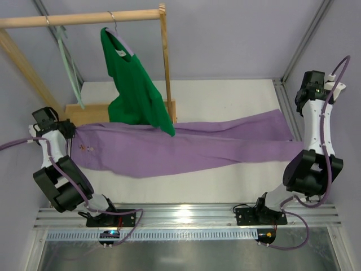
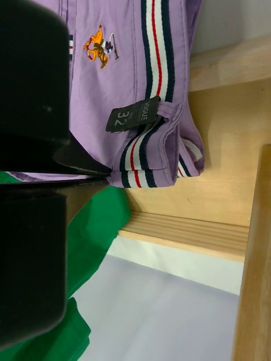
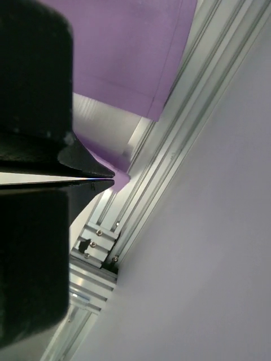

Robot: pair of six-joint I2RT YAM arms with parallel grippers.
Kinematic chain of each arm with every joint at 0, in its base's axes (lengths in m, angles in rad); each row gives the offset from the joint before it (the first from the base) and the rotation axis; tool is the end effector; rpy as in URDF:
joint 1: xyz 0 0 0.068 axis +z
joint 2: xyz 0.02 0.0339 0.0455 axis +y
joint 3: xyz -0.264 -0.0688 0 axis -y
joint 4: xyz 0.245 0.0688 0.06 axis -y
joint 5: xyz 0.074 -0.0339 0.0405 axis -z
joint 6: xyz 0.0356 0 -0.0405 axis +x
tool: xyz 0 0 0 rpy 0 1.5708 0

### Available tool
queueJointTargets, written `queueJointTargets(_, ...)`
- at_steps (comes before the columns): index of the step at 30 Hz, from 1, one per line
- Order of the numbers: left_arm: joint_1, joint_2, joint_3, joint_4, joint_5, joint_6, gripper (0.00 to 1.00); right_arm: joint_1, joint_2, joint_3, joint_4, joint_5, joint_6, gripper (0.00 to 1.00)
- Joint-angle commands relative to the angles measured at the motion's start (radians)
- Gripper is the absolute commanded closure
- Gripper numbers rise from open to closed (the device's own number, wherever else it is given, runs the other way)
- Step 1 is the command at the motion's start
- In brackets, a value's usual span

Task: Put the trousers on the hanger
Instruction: Fold the trousers

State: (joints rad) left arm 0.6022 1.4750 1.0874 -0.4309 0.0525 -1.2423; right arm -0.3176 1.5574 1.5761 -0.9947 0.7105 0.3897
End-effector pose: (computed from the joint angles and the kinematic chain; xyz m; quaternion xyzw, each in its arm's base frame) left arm 0.2640 0.1792 0.2593 -0.7352 0.5693 -0.1387 0.3409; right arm 0.2938 -0.1210 0.3584 0.4061 0.8056 -0.3224 0.2865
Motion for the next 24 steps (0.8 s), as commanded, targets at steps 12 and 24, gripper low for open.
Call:
queueJointTargets(12,-0.004,0.076,0.003,0.202,0.024,-0.008,0.99,0.042,0.29,0.006,0.169,-0.368,0.041,0.77)
queueJointTargets(24,-0.005,0.099,-0.004,0.216,0.04,-0.005,0.99,-0.078,0.357,-0.163,0.237,-0.595,0.235,0.58)
